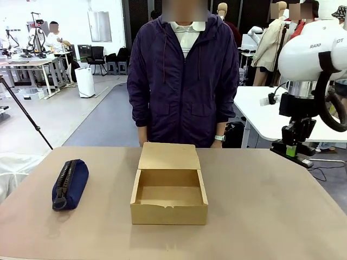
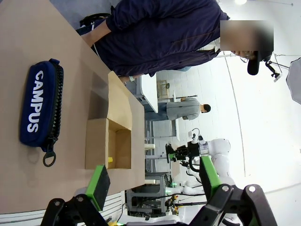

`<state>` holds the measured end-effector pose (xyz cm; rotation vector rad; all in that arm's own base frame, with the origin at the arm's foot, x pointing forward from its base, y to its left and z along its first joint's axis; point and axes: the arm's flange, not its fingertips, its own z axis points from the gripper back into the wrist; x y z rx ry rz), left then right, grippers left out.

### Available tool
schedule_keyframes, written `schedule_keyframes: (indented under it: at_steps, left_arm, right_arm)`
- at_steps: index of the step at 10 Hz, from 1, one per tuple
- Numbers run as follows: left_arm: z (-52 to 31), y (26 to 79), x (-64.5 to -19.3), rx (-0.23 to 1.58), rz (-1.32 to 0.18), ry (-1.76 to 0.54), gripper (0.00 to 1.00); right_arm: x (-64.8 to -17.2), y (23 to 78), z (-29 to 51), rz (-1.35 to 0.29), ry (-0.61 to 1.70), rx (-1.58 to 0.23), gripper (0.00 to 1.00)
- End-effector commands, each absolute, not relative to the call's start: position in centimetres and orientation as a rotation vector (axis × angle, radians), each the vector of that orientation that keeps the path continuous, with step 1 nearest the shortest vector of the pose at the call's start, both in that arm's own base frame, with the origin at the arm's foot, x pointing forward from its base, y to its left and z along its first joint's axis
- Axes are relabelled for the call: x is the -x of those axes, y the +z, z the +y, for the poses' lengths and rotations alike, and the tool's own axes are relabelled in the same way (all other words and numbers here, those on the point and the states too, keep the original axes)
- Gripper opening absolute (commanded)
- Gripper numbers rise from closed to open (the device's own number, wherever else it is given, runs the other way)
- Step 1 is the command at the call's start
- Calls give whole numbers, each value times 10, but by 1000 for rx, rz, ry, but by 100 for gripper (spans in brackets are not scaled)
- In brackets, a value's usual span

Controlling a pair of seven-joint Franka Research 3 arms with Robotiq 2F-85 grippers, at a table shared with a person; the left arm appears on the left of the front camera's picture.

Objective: Pack the items into the box.
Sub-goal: Pick up the item specified by the human and place it in the Mailer Box.

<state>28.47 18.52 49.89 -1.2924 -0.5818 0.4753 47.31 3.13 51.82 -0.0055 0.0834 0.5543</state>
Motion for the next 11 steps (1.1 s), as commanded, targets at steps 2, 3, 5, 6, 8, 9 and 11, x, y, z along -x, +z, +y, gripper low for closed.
schedule_keyframes:
  at_steps: [2,3,5,6,8,9,11]
  left_arm:
    - [184,501,-284,1310,-589,473,100]
    - [184,501,-284,1310,-589,473,100]
    - [184,501,-284,1310,-589,473,100]
    - [184,501,-284,1310,-589,473,100]
    - [184,501,-284,1310,-589,473,100]
    - [184,501,-284,1310,-589,473,100]
    - [184,501,-284,1310,-589,473,100]
  right_arm:
    - [-483,508,35,84,605,3,0]
    - [-475,514,33,90,565,3,0]
    - [-489,504,134,-42,941,5,0]
    - [-490,502,184,-114,1132,-41,0]
    - [-486,491,267,-168,1404,-76,0]
    - [-478,483,309,-222,1509,-58,0]
    - [-473,461,357,-231,1717,-1,0]
